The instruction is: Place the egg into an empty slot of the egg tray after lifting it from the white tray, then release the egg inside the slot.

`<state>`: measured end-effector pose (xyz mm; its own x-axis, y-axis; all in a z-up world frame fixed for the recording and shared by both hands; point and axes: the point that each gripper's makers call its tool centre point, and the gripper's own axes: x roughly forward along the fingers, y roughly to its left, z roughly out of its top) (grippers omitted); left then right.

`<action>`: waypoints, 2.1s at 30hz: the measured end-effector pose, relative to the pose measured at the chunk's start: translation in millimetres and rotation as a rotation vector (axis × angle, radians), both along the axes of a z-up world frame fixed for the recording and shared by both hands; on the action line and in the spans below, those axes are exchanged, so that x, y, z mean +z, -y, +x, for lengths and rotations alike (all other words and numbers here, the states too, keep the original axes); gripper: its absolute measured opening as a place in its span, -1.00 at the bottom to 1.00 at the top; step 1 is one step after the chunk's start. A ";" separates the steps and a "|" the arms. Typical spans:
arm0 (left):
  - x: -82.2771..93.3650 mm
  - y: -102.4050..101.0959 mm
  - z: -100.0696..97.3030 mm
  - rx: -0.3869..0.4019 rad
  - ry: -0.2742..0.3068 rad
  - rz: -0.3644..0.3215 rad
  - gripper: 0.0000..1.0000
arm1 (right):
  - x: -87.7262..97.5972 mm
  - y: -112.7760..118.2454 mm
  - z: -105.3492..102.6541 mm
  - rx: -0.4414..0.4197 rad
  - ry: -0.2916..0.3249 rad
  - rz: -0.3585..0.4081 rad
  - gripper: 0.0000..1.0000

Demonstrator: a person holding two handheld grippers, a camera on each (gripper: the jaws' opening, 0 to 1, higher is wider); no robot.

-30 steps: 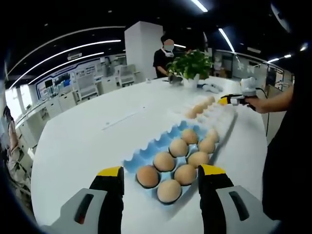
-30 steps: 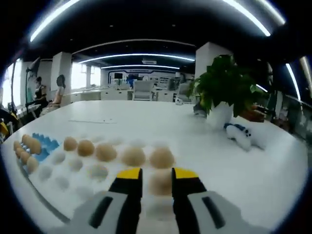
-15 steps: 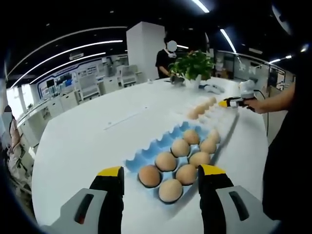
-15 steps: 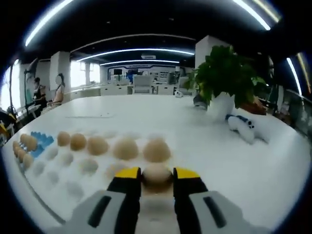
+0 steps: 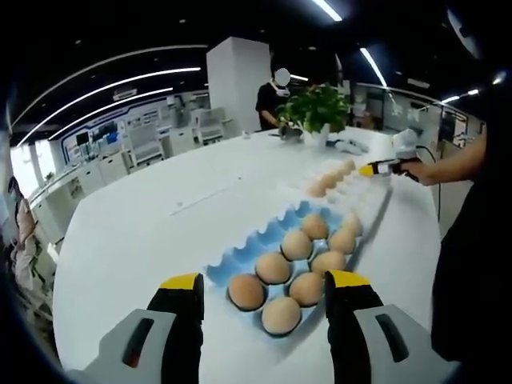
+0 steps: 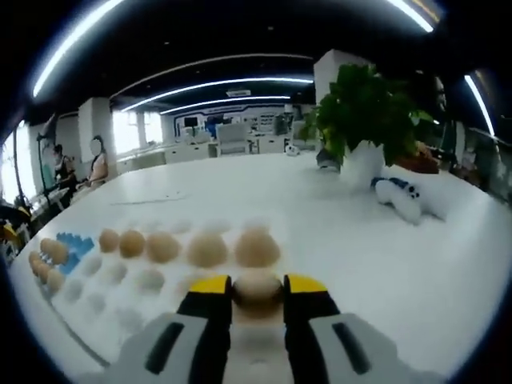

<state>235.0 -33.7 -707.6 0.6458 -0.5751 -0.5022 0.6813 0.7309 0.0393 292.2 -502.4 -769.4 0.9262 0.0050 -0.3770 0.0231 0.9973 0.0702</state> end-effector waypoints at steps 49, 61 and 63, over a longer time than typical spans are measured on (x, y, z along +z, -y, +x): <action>-3.8 -6.7 -4.9 0.010 -0.007 0.005 0.24 | 42.0 -187.0 -0.9 0.461 0.076 0.090 -0.52; -4.8 -7.2 -4.3 0.014 -0.008 0.016 0.25 | 37.9 -243.6 -2.9 0.615 0.064 0.099 -0.52; -5.2 -7.8 -4.6 0.016 -0.008 0.018 0.25 | 36.6 -250.4 -2.8 0.633 0.058 0.106 -0.52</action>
<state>230.5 -25.9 -712.8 0.6505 -0.5559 -0.5176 0.6701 0.7408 0.0465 289.4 -252.0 -732.8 0.7504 0.5919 -0.2942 -0.5745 0.8042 0.1524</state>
